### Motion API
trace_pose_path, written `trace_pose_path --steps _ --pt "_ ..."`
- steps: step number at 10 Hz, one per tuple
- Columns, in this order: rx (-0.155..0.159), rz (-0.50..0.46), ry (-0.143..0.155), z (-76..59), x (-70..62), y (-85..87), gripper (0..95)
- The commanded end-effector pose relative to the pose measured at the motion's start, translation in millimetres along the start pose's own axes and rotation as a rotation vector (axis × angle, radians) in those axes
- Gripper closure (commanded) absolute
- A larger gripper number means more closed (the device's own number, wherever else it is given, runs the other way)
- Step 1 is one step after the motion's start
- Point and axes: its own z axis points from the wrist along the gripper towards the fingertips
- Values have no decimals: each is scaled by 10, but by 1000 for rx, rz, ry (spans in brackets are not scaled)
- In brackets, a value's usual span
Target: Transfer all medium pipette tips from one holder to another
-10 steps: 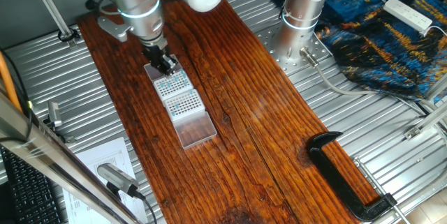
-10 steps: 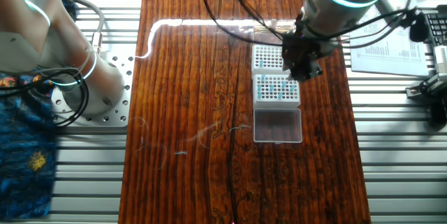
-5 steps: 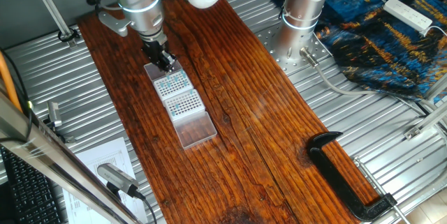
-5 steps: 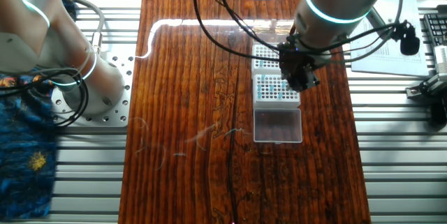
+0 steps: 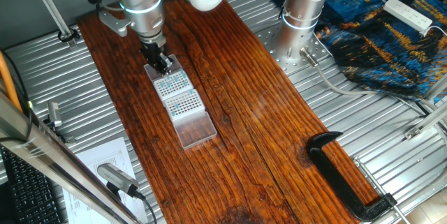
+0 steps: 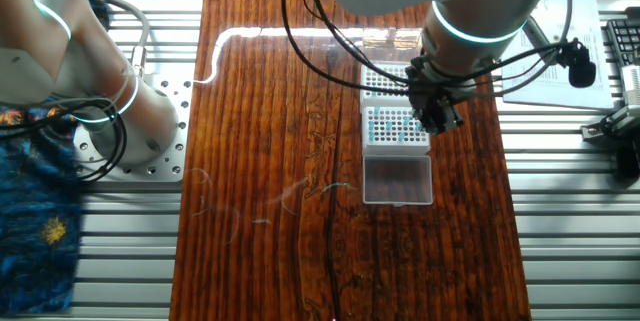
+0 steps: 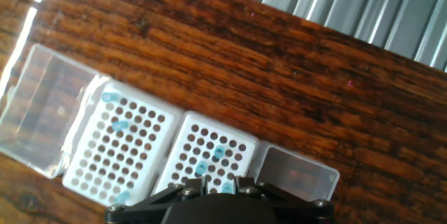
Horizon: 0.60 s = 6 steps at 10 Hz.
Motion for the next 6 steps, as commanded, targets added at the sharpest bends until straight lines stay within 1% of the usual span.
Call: trace_pose_path --steps 1,4,6 --pt "3 2 -6 36 -35 -11 760" --pt "8 8 -16 117 -89 -29 760" --pt "10 12 -15 139 -118 -32 760"
